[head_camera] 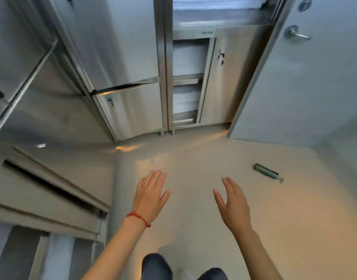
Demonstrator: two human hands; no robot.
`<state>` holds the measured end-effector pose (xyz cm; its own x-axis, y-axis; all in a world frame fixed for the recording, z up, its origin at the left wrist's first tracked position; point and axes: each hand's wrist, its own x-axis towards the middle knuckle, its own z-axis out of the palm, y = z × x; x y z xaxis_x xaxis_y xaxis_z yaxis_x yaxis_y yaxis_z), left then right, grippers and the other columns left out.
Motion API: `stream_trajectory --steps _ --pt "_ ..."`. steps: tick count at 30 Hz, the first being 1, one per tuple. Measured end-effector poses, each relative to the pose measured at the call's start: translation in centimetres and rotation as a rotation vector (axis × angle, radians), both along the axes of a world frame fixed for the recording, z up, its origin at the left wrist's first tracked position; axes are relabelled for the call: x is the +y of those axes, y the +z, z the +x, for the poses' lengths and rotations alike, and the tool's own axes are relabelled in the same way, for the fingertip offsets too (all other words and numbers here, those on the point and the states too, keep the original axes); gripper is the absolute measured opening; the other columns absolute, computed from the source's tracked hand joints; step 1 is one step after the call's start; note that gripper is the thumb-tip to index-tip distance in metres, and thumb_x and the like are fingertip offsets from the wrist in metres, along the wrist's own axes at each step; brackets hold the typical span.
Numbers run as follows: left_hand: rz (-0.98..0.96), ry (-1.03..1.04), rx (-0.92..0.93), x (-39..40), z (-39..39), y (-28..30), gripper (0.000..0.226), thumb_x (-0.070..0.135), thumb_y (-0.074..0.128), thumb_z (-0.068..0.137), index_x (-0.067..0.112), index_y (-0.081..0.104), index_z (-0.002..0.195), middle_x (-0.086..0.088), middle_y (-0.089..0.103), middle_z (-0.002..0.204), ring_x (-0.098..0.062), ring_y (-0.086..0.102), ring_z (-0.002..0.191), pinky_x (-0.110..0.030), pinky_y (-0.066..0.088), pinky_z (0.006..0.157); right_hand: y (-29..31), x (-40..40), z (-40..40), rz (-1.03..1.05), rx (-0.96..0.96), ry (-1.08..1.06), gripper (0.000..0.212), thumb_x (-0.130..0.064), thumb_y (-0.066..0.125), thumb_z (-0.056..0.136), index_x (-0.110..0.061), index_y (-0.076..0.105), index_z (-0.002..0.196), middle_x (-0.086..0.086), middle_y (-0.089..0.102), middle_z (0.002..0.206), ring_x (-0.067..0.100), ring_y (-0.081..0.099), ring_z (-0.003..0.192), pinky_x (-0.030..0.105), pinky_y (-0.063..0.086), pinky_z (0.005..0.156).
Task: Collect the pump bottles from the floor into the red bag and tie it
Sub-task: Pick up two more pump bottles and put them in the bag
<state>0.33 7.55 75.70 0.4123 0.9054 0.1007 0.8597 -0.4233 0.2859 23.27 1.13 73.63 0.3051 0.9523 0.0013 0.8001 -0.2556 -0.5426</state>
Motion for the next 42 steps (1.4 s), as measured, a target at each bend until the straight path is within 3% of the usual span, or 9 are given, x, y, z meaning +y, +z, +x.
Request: stream_trajectory --steps 8,15,19,22,25,29,42 --pt "-0.012 -0.388 0.004 4.5 6.5 0.4 0.051 0.035 0.037 0.078 0.002 0.061 0.110 -0.019 0.065 0.113 -0.036 0.061 0.105 -0.050 0.050 0.084 0.2 -5.3 3.0 -0.022 0.006 -0.460 0.051 -0.035 0.048 0.091 -0.012 0.039 0.136 0.007 0.039 0.145 0.021 0.032 0.135 0.035 0.026 0.108" --pt "-0.057 -0.562 -0.006 6.2 14.1 -0.7 0.055 0.036 0.035 0.081 0.000 0.058 0.114 -0.021 0.062 0.118 -0.039 0.057 0.110 -0.052 0.046 0.088 -0.4 -7.3 7.2 -0.035 0.013 -0.650 0.052 -0.037 0.047 0.091 -0.014 0.038 0.136 0.006 0.038 0.146 0.020 0.032 0.135 0.034 0.026 0.108" --pt "-0.086 -0.613 -0.021 7.5 20.2 -1.6 0.055 0.038 0.035 0.083 0.001 0.054 0.119 -0.020 0.058 0.124 -0.038 0.052 0.117 -0.051 0.042 0.095 -1.1 -7.3 12.1 -0.026 0.012 -0.722 0.051 -0.036 0.048 0.091 -0.013 0.039 0.136 0.007 0.040 0.145 0.021 0.033 0.134 0.034 0.027 0.107" --pt "-0.071 -0.636 -0.028 8.7 25.8 -2.4 0.048 0.032 0.047 0.086 0.004 0.049 0.126 -0.018 0.052 0.132 -0.034 0.044 0.125 -0.049 0.035 0.102 -1.5 -6.6 17.0 -0.015 0.028 -0.767 0.051 -0.036 0.049 0.091 -0.013 0.038 0.136 0.007 0.039 0.145 0.021 0.034 0.134 0.034 0.028 0.107" --pt "-0.082 -0.651 -0.014 9.8 32.1 -2.5 0.051 0.034 0.042 0.085 0.003 0.048 0.126 -0.018 0.051 0.133 -0.034 0.043 0.126 -0.049 0.035 0.104 -1.5 -5.8 22.8 -0.019 0.024 -0.782 0.052 -0.037 0.048 0.091 -0.013 0.038 0.136 0.007 0.039 0.145 0.021 0.034 0.134 0.034 0.029 0.107" --pt "-0.098 -0.682 -0.011 10.8 39.8 -1.8 0.062 0.042 0.027 0.083 0.002 0.050 0.124 -0.019 0.053 0.130 -0.035 0.047 0.123 -0.050 0.037 0.101 -0.8 -5.1 30.0 -0.020 0.011 -0.777 0.050 -0.036 0.049 0.091 -0.013 0.040 0.135 0.007 0.041 0.144 0.021 0.035 0.133 0.034 0.030 0.106" --pt "-0.132 -0.829 0.012 20.5 63.9 -4.3 0.057 0.037 0.033 0.083 0.000 0.052 0.121 -0.021 0.056 0.126 -0.037 0.050 0.118 -0.051 0.040 0.097 -3.2 2.7 51.0 -0.059 0.035 -0.915 0.052 -0.038 0.047 0.091 -0.015 0.037 0.136 0.006 0.039 0.145 0.021 0.035 0.134 0.033 0.028 0.108"
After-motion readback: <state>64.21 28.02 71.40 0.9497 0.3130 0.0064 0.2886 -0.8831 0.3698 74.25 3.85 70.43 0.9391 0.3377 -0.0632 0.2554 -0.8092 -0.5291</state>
